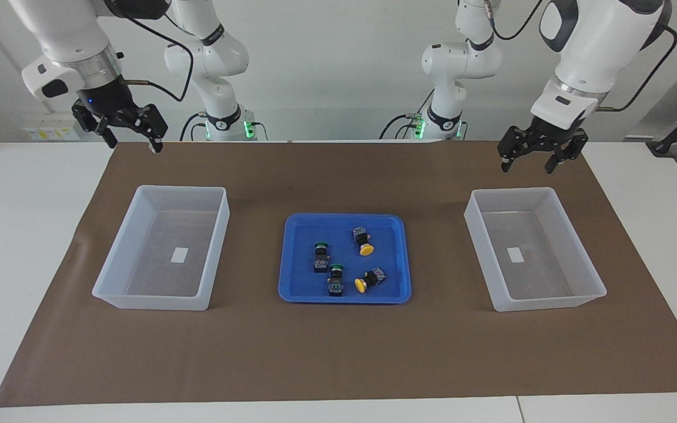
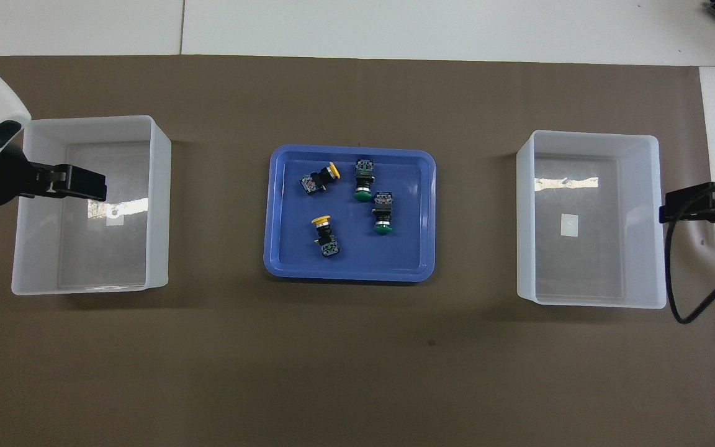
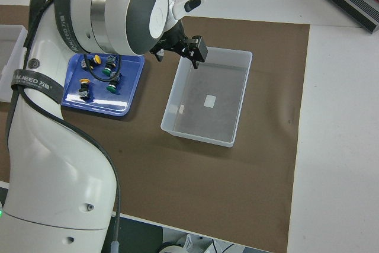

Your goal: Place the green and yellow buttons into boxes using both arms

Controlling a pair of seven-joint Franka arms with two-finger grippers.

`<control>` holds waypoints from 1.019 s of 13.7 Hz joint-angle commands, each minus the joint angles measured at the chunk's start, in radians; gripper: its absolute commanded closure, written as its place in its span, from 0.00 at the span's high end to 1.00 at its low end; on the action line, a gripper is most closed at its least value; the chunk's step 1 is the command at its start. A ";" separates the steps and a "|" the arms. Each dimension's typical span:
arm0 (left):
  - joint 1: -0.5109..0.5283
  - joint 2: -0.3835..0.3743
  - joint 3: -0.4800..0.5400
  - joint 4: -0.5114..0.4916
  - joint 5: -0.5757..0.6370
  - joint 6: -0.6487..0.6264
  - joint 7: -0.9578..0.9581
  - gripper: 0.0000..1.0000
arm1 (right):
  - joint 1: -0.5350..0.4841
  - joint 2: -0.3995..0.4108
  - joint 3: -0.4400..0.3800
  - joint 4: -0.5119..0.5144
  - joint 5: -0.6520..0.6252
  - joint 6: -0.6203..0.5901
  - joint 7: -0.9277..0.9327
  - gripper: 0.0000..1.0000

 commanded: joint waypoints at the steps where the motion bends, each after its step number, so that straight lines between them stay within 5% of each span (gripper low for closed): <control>1: -0.068 0.031 0.009 0.000 -0.021 0.042 -0.078 1.00 | -0.002 -0.018 0.001 -0.028 0.003 0.022 -0.016 1.00; 6: -0.271 0.168 0.009 0.000 -0.019 0.181 -0.383 1.00 | -0.002 -0.018 0.001 -0.028 0.003 0.023 -0.017 1.00; 10: -0.311 0.209 0.009 -0.094 -0.019 0.362 -0.431 1.00 | -0.002 -0.018 0.001 -0.028 0.003 0.022 -0.019 1.00; 14: -0.359 0.369 0.011 -0.110 -0.019 0.551 -0.482 1.00 | -0.002 -0.019 0.001 -0.028 0.003 0.022 -0.019 1.00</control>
